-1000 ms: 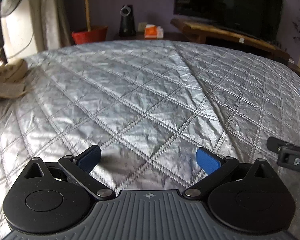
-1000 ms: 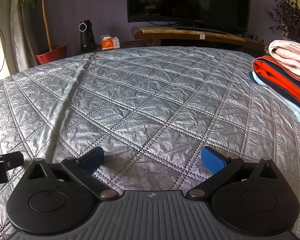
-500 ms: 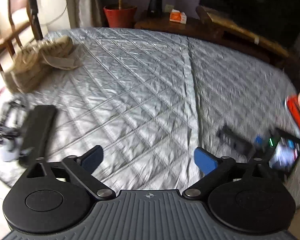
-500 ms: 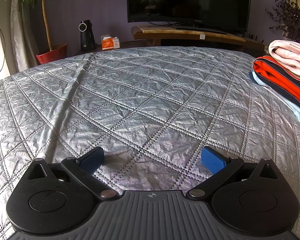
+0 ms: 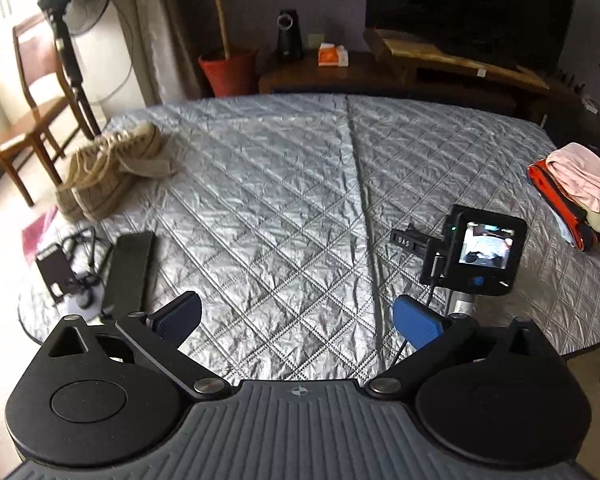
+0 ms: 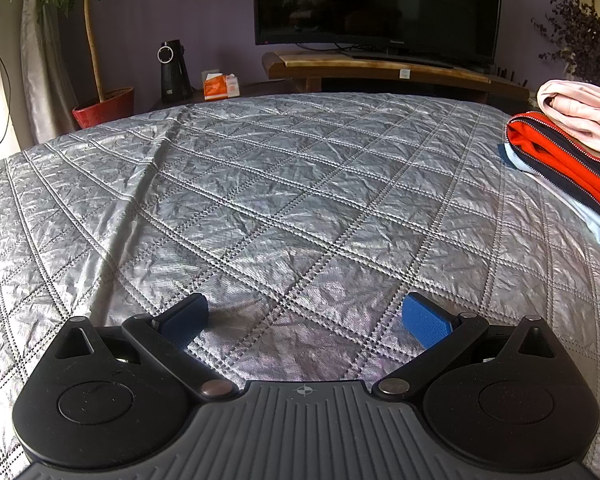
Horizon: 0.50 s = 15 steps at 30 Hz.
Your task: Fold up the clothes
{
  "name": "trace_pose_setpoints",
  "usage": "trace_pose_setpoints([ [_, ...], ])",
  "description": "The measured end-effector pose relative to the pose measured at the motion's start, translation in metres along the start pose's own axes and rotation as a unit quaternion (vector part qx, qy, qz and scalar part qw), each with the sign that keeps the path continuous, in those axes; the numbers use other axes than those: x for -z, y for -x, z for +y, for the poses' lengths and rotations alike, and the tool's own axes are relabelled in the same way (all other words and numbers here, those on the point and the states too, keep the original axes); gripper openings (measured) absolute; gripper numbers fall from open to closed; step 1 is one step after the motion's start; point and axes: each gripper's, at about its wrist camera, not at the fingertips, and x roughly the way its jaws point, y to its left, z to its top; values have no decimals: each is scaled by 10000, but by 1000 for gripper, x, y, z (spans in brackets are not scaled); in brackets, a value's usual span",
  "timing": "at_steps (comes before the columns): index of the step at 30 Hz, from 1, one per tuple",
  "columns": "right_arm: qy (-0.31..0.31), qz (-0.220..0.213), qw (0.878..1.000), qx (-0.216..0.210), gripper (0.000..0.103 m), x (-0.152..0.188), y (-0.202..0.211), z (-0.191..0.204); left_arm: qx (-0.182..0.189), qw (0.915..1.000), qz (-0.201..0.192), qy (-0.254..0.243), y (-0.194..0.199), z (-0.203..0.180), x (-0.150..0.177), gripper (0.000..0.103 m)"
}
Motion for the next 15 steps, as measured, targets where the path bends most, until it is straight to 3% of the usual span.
trace_pose_setpoints([
  [15, 1, 1, 10000, 0, 103, 0, 0, 0, 85, 9994, -202, -278, 43, -20, 13, 103],
])
